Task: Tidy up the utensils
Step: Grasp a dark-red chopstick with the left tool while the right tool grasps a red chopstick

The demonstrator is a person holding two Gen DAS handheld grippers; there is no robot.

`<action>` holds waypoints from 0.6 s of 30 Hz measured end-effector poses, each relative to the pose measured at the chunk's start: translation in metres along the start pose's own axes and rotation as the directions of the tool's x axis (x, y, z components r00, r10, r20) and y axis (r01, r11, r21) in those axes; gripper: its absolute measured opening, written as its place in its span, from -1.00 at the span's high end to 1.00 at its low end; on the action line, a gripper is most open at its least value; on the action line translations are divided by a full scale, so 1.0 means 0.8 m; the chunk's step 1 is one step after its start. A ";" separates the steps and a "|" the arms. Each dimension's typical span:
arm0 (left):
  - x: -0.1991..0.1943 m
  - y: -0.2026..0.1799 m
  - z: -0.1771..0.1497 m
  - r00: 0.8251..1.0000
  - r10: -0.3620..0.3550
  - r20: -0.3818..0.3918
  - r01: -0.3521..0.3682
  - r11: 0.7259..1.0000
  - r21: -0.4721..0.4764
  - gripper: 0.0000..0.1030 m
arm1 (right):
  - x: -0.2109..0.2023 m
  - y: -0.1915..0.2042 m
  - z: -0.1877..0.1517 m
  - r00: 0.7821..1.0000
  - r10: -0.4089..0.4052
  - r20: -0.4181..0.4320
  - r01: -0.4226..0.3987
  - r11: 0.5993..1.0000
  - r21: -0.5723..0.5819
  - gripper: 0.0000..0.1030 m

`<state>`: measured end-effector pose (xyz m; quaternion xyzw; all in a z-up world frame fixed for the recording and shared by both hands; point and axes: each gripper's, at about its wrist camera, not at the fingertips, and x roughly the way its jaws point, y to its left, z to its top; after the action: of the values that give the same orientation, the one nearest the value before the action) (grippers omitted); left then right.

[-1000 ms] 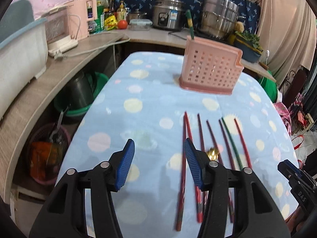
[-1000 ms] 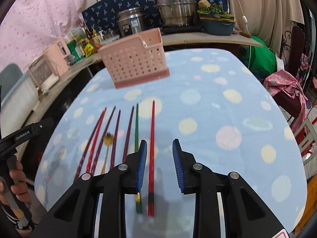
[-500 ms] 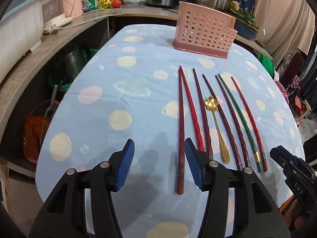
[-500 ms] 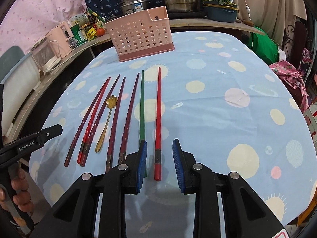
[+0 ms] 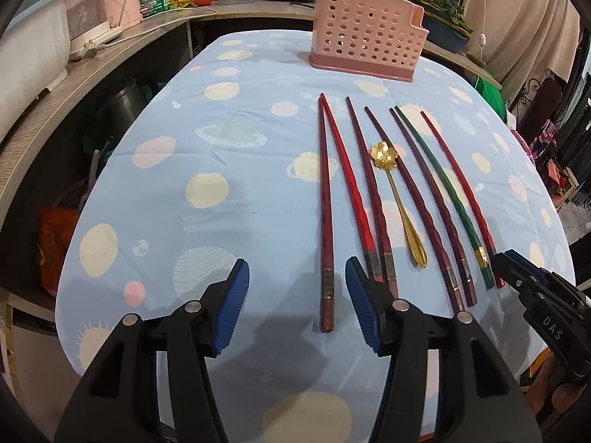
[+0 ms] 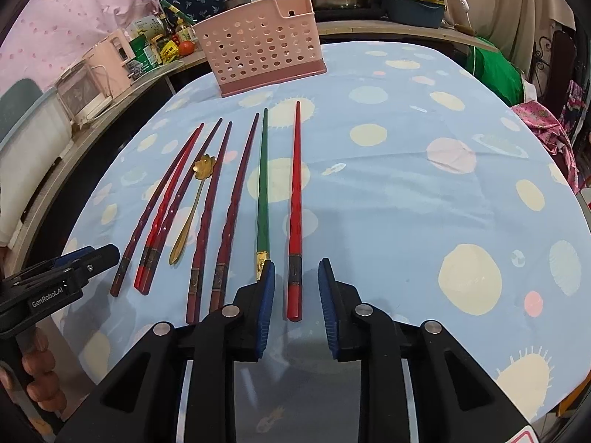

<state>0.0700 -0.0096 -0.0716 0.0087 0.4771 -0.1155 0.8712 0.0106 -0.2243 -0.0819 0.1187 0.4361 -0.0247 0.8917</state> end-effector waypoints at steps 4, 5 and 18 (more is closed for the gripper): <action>0.004 -0.003 -0.002 1.000 0.004 -0.009 -0.004 1.000 0.006 0.00 | 0.002 -0.002 -0.002 1.000 -0.004 0.000 0.004 1.000 0.002 0.63; 0.005 -0.003 -0.003 1.000 0.005 -0.013 -0.005 1.000 0.007 0.00 | 0.002 -0.003 -0.002 1.000 -0.003 0.000 0.003 1.000 0.003 0.65; 0.012 -0.006 -0.009 1.000 0.023 -0.017 -0.023 0.999 0.029 0.02 | 0.002 0.000 -0.006 1.000 -0.019 0.016 0.019 1.000 -0.019 0.66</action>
<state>0.0684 -0.0152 -0.0833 0.0277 0.4829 -0.1122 0.8680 0.0080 -0.2230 -0.0858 0.1059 0.4304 -0.0301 0.8959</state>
